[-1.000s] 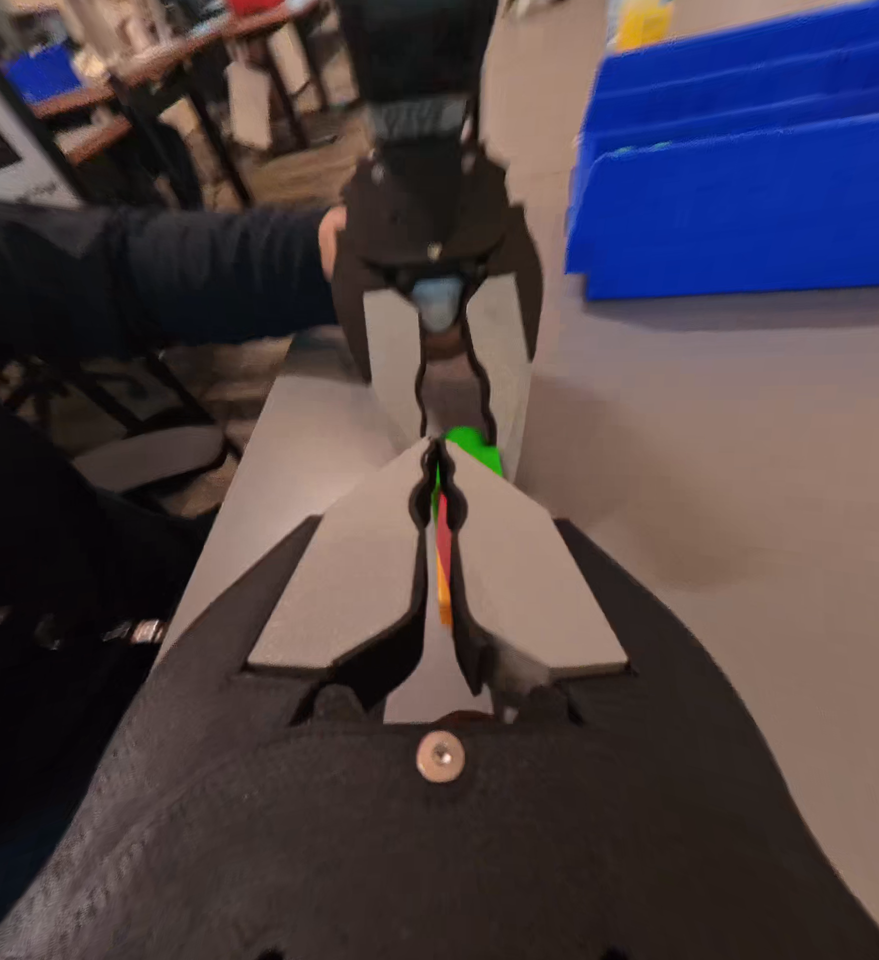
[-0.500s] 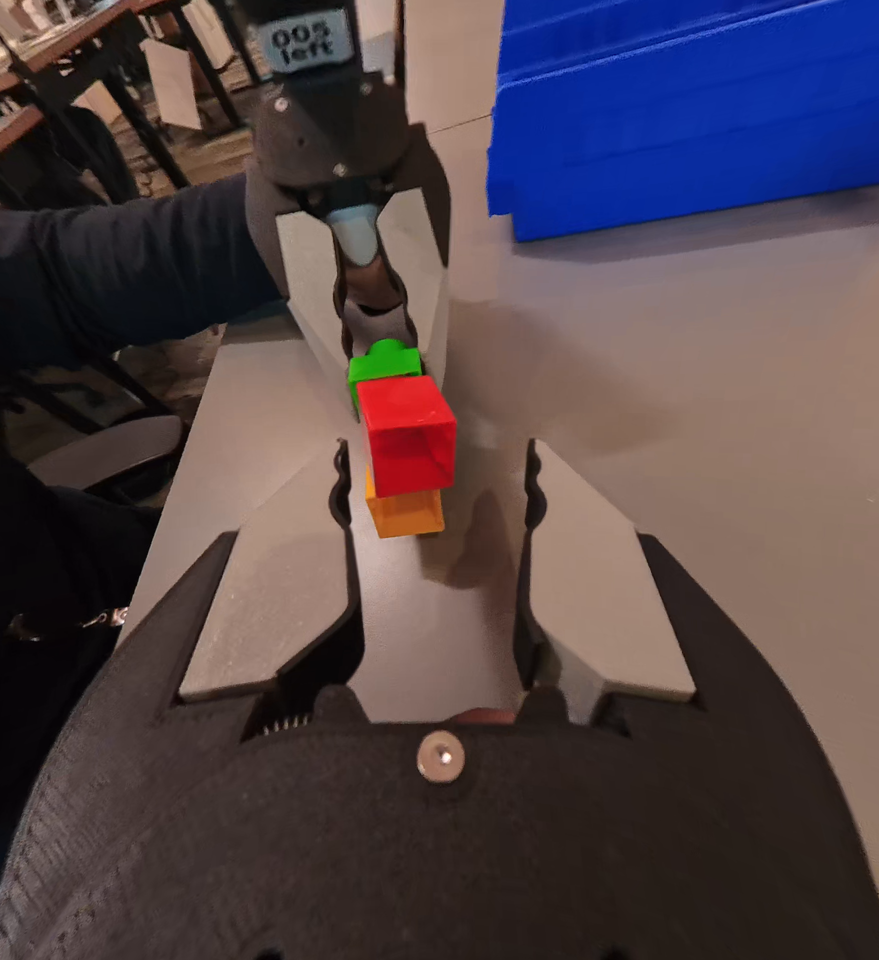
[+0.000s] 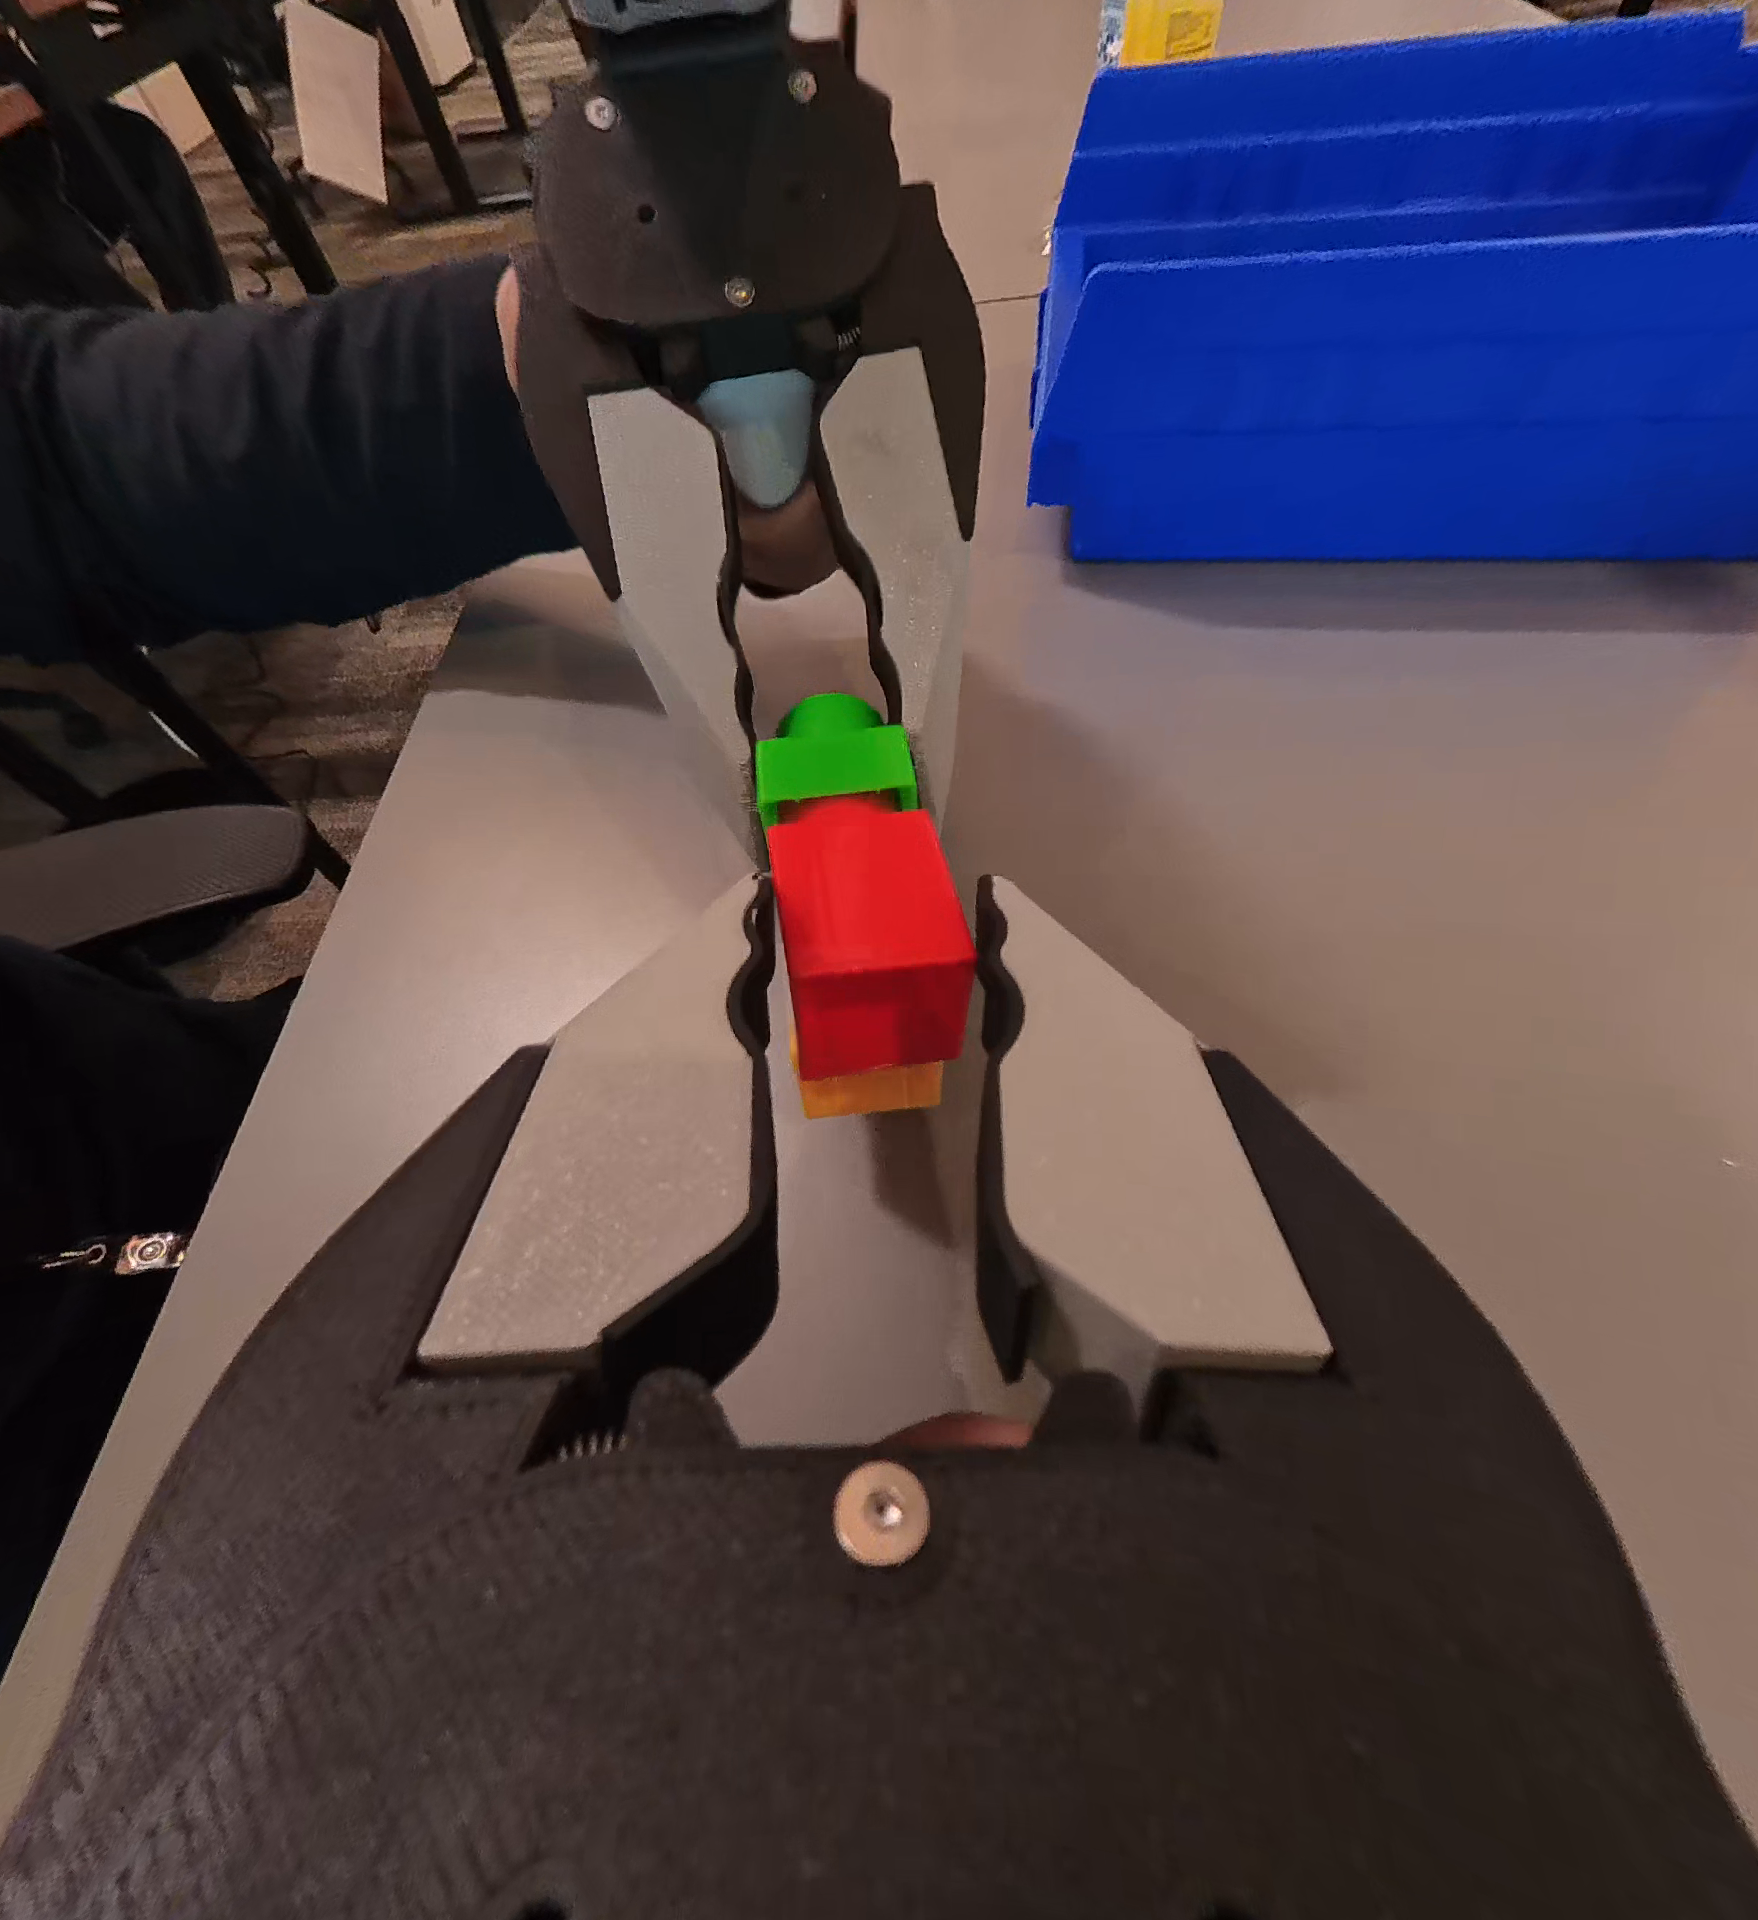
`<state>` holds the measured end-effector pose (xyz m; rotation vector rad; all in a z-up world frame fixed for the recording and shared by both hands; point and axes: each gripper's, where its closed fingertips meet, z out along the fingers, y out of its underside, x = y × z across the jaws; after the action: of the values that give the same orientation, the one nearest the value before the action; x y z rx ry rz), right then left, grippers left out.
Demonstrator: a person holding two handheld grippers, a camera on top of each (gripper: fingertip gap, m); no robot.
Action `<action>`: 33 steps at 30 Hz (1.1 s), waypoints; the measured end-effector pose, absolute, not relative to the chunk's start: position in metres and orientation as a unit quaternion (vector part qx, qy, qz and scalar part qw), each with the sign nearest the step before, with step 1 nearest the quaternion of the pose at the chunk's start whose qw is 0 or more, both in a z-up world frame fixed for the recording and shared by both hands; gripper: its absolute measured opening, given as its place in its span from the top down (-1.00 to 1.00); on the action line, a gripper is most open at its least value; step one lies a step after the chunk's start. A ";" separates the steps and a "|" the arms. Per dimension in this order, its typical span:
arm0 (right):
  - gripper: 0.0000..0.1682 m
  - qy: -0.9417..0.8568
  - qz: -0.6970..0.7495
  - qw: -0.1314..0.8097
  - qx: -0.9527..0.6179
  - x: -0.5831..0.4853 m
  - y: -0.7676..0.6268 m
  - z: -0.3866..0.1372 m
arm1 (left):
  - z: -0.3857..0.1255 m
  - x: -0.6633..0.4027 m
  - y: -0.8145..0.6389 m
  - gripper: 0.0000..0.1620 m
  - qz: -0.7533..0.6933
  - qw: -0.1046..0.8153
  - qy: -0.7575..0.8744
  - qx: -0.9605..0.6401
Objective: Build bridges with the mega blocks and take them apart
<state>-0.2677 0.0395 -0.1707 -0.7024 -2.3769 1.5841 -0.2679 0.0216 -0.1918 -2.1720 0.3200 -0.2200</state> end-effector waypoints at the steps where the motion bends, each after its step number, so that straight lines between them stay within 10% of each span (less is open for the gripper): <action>1: 0.53 -0.800 0.540 0.101 -0.242 -0.269 0.040 -0.169 | -0.190 -0.268 0.021 0.62 -0.093 0.456 0.128 -0.876; 17: 0.61 -0.840 0.449 0.264 -0.150 -0.266 0.035 -0.170 | -0.194 -0.269 0.025 0.62 -0.104 0.455 0.111 -0.877; 33: 0.61 -0.715 0.653 0.026 -0.250 -0.263 0.026 -0.148 | -0.154 -0.265 0.014 0.63 -0.151 0.535 0.103 -0.825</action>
<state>-0.2627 0.0265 -0.1484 -0.7728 -2.2079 2.0170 -0.2648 0.0144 -0.1539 -1.9658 0.2458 -0.3601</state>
